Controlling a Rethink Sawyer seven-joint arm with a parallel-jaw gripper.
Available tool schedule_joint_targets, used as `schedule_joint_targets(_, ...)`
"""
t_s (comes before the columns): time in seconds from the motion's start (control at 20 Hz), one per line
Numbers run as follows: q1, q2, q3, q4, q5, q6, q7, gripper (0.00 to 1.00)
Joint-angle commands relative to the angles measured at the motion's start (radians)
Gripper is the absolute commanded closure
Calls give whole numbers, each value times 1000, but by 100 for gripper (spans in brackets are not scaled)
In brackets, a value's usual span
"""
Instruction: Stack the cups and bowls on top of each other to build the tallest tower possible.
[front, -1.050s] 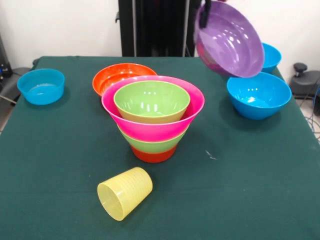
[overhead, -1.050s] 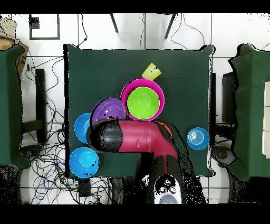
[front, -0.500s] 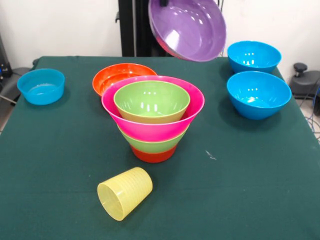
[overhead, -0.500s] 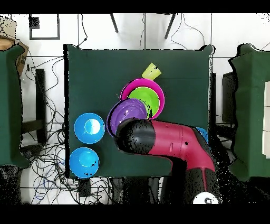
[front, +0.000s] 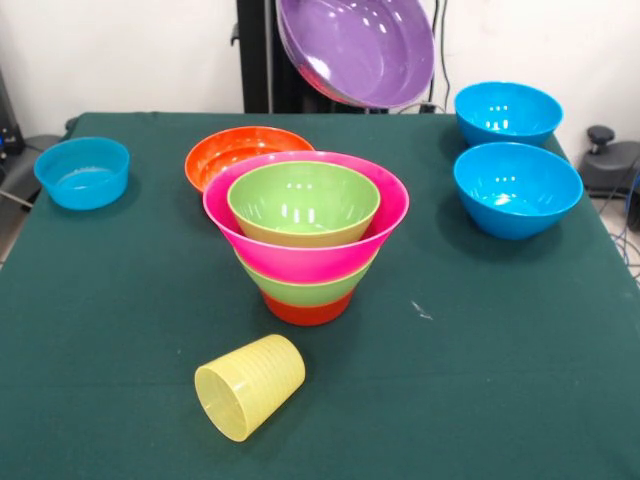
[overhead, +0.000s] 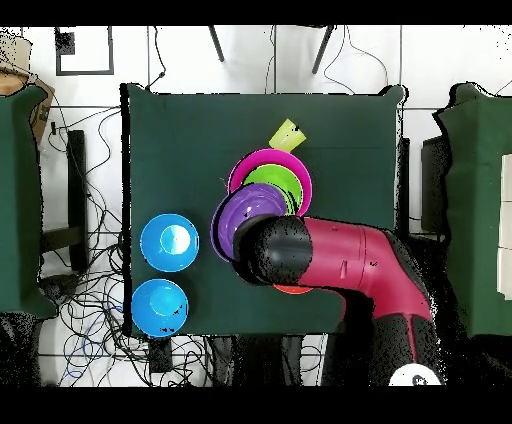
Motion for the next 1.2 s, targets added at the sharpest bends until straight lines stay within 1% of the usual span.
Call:
schedule_joint_targets(0.05, -13, 32, 115, -51, -73, 108, -271, 100)
schedule_joint_targets(0.25, -29, 40, 126, -73, -93, 145, -294, 100)
schedule_joint_targets(0.3, -33, 35, 127, -66, -97, 146, -298, 100)
schedule_joint_targets(0.55, -55, 74, 147, -110, -132, 157, -302, 100)
schedule_joint_targets(0.8, -93, 106, 167, -153, -194, 176, -347, 100)
schedule_joint_targets(1.0, -105, 117, 176, -165, -237, 185, -349, 100)
schedule_joint_targets(1.2, -107, 127, 181, -186, -300, 211, -364, 100)
